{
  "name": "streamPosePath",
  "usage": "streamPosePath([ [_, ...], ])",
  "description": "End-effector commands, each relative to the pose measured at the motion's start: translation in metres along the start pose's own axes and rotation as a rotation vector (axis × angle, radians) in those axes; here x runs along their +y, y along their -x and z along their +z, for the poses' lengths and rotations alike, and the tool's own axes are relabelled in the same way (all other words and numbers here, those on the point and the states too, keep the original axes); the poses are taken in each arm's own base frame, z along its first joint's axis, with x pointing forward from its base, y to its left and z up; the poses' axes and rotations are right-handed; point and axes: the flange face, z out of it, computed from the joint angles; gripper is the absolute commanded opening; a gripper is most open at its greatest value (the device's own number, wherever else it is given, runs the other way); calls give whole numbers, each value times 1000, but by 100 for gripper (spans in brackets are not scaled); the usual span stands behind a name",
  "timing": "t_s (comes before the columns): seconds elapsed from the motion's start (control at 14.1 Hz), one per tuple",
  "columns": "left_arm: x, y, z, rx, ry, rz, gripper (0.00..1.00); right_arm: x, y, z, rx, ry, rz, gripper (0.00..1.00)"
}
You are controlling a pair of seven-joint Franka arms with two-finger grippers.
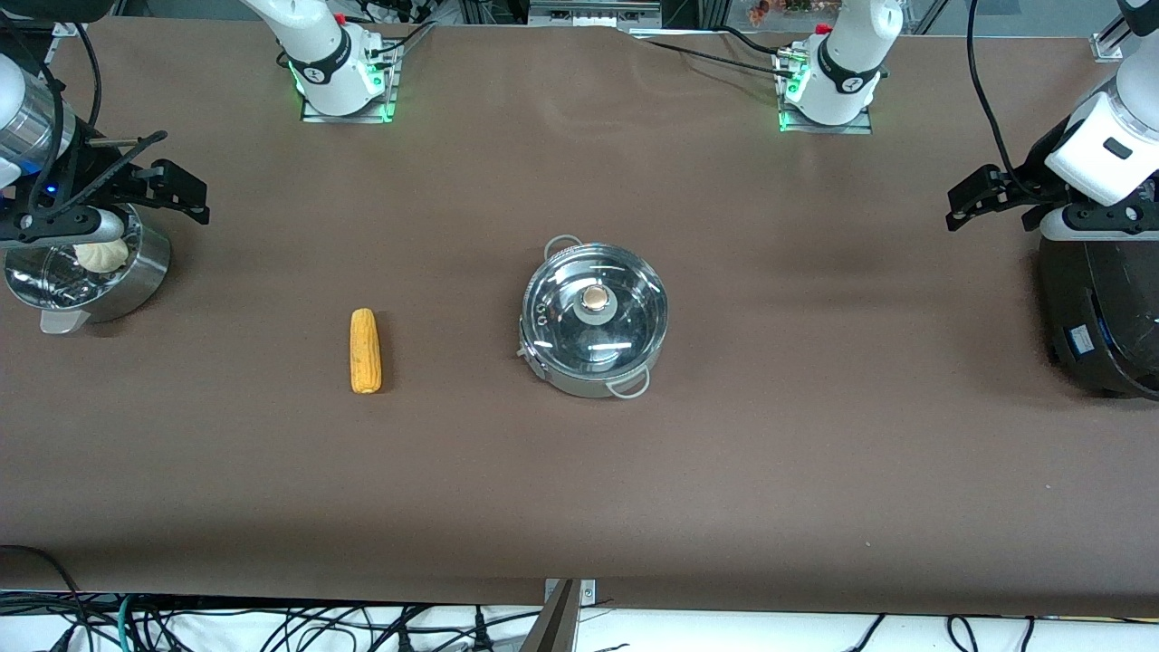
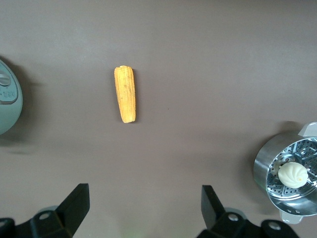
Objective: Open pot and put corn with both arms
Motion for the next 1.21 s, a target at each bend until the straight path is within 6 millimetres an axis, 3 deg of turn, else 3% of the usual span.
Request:
streamPosePath([
  [0.0,-3,2,1,-10,-19,14,100,1,1,-2,5,5,6,100],
  [1.14,-2,5,1,-35,-21,15,100,-1,1,-3,4,3,12,100],
])
